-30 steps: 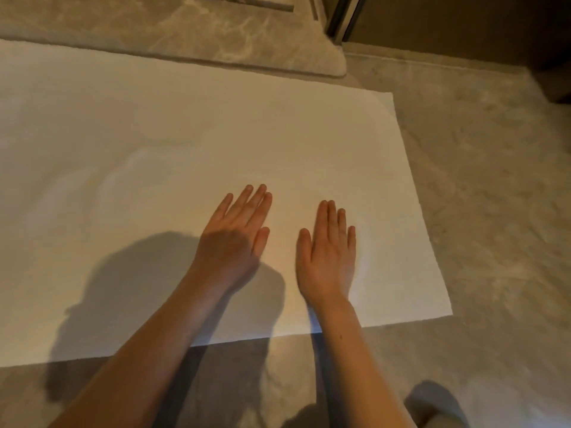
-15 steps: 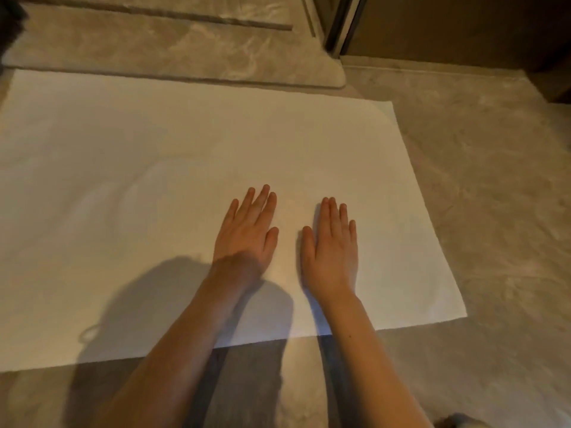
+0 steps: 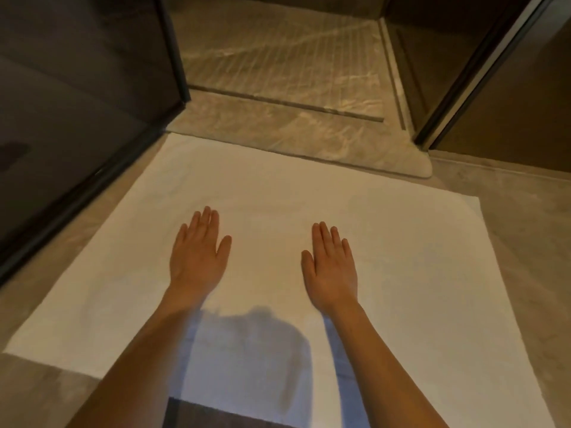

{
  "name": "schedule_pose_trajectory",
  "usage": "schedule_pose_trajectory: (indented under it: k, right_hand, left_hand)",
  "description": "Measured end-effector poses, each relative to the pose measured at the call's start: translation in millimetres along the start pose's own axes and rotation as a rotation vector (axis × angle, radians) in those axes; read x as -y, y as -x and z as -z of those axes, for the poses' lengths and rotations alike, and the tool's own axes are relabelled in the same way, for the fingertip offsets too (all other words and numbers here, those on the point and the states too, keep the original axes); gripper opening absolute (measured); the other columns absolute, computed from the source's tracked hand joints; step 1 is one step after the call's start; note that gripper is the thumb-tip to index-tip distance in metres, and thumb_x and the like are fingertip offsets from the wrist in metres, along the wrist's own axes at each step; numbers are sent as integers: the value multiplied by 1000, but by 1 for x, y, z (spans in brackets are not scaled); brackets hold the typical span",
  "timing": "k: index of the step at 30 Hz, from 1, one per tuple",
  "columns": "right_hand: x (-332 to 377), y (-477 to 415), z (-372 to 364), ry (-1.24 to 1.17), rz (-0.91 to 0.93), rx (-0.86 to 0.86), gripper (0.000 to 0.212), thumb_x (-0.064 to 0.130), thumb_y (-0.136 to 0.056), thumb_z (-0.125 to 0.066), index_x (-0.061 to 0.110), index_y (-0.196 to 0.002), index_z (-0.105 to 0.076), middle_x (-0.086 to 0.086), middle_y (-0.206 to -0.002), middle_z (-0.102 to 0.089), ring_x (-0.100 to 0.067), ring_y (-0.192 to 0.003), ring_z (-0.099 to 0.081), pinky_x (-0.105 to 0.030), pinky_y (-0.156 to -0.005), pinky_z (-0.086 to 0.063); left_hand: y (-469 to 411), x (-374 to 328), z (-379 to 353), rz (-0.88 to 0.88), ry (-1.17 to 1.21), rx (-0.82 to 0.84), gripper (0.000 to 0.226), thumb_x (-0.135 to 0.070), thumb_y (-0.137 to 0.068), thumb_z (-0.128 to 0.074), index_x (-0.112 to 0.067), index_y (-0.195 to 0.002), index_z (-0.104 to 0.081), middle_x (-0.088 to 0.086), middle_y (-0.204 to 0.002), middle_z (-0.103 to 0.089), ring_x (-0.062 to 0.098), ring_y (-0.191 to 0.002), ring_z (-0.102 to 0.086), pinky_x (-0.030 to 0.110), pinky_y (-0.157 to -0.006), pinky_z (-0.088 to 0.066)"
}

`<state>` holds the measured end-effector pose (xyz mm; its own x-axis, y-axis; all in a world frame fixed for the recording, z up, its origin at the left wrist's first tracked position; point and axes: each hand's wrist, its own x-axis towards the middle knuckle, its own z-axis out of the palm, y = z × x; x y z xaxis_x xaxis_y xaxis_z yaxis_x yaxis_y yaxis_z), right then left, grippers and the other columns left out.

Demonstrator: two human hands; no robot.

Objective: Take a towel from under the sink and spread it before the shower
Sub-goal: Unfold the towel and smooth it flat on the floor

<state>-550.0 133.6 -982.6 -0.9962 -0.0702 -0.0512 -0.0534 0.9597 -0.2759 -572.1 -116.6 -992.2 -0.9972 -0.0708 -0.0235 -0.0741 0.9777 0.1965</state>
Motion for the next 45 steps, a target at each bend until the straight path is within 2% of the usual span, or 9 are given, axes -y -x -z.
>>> schedule_pose_trajectory:
  k: [3, 6, 9, 16, 22, 28, 32, 35, 45]
  right_hand:
    - [0, -1, -1, -4, -2, -19, 60, 39, -103, -18, 17, -156, -3, 2, -164, 0, -15, -150, 6, -34, -121, 4]
    - [-2, -2, -4, -2, 1, -23, 60, 39, -103, -18, 17, -156, -2, 2, -164, 0, -15, -150, 6, -34, -121, 4]
    - [-7, -1, -6, 59, 35, -9, 59, 37, -103, -16, 17, -156, 2, 1, -164, 3, -16, -150, 7, -34, -121, 6]
    - [-16, 6, -5, 25, 45, -3, 60, 41, -102, -16, 19, -156, -1, 4, -164, 2, -13, -150, 9, -33, -121, 6]
    - [-9, 6, 1, 17, 32, 11, 59, 38, -103, -19, 17, -156, -2, 2, -164, 1, -15, -150, 8, -34, -121, 5]
    - [2, -42, 13, -16, -75, -69, 61, 28, -102, -29, 9, -155, -7, -7, -164, -5, -22, -151, 1, -35, -122, 1]
    - [-13, -69, 15, 47, -43, 6, 57, 32, -104, -18, 11, -156, -3, -5, -164, -2, -21, -150, 3, -35, -121, 2]
    - [-21, -70, 9, 56, 32, 1, 59, 38, -104, -15, 14, -156, -3, -2, -164, -2, -19, -150, 3, -35, -122, 2]
    - [-24, -70, 4, 45, 45, -19, 58, 37, -103, -17, 15, -156, -7, -2, -164, -6, -19, -150, 0, -34, -122, 2]
  left_hand:
    - [-12, -4, 6, 86, 6, -18, 61, -39, -103, -23, -12, -156, -9, 7, -164, -3, 23, -151, -2, 41, -121, -2]
    - [-15, -76, -3, -296, 58, -80, 57, -33, -103, -26, -16, -155, -12, 3, -164, -9, 20, -151, -6, 38, -120, 0]
    - [-12, -130, -17, -535, 115, 61, 55, -38, -102, -17, -22, -155, -15, -6, -163, -12, 11, -150, -4, 32, -120, 4]
    - [-32, -58, -19, -419, 3, 30, 56, -38, -103, -24, -22, -156, -12, -3, -164, -8, 12, -150, -4, 31, -119, 3]
    - [-35, -42, -10, -91, 20, 21, 59, -37, -103, -20, -17, -156, -5, 2, -164, 0, 17, -151, 3, 39, -120, 4]
    - [-46, -148, -14, -469, 12, -15, 55, -35, -103, -16, -19, -155, -12, -3, -164, -9, 16, -150, -3, 38, -120, 2]
    - [-70, -147, -22, -373, 92, 106, 53, -39, -104, -15, -26, -155, -12, -7, -164, -7, 12, -150, 2, 35, -120, 7]
    - [-76, -124, -25, -403, 57, 51, 55, -40, -104, -22, -24, -156, -13, -4, -164, -9, 13, -150, -1, 35, -120, 3]
    - [-87, -16, -3, -39, -18, 1, 58, -37, -103, -20, -15, -156, -11, 4, -164, -6, 20, -151, -3, 40, -122, -2]
